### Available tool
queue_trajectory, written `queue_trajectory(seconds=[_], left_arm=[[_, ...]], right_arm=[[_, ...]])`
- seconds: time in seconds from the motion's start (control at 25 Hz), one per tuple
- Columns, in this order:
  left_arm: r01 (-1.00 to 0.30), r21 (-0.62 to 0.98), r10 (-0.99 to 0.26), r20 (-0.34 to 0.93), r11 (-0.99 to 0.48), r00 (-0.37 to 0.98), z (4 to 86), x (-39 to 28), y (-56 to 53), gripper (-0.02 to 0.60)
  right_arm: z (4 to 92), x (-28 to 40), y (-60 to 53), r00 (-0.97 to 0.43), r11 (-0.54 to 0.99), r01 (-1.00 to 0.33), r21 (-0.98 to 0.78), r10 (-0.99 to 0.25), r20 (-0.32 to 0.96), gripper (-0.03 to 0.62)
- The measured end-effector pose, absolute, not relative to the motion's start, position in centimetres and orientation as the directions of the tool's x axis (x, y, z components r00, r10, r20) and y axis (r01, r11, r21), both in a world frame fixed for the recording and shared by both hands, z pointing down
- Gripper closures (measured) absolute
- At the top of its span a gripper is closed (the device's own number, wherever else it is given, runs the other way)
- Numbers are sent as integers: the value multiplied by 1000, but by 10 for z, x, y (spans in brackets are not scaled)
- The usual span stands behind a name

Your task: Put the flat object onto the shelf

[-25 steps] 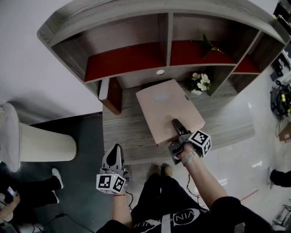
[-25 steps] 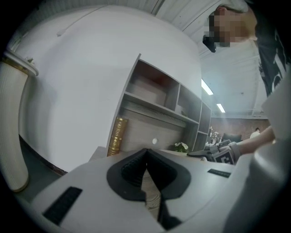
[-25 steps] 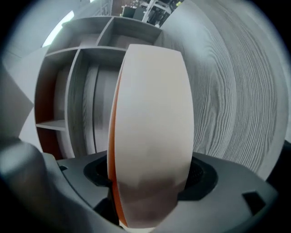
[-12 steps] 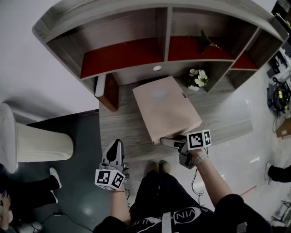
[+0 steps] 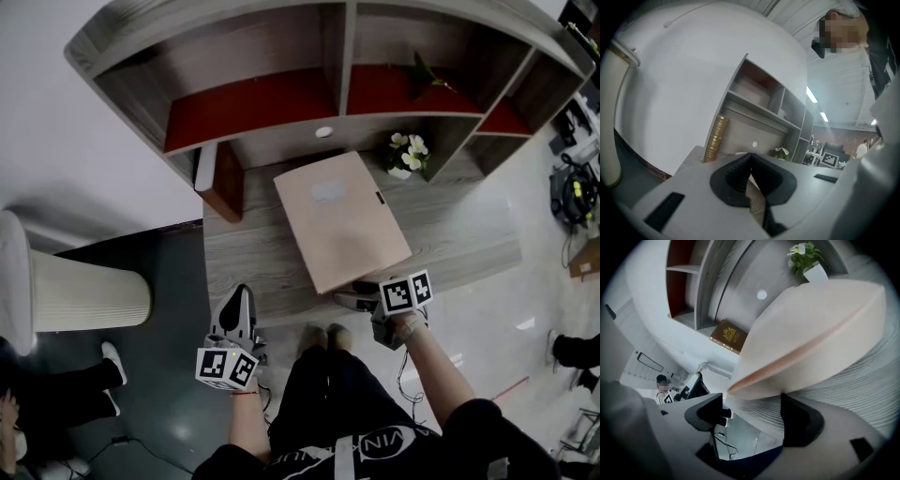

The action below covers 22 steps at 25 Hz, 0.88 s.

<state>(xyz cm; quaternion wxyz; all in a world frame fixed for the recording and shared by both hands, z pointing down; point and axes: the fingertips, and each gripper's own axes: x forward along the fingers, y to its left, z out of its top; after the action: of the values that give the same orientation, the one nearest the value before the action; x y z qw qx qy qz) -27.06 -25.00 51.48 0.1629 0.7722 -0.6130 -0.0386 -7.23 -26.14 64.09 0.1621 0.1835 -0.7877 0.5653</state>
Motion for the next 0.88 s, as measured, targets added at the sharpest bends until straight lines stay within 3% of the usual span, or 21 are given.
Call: queue_trajectory(seconds=[0.24,0.6,0.8,0.88], left_arm=[[-930,310,-959,138,-197,249,516,-269,-249,594],[-922,303,-950,122,-240,288,514,-254,-254,594],[-927,283,-951,119,-245,287,508,-253,-257,594],[-930,275,-952,116,-244,284,504,-254,-259,594]], right_arm=[[640,-73,-256,-884,284,-468,-837,-127,451,249],[620,-46,-265,-845,325,-534,-780,-237,479,491],[609,-29,-274,-814,380,-581,-720,-302,497,585],[601,-25,-279,-805,413,-593,-691,-328,495,585]])
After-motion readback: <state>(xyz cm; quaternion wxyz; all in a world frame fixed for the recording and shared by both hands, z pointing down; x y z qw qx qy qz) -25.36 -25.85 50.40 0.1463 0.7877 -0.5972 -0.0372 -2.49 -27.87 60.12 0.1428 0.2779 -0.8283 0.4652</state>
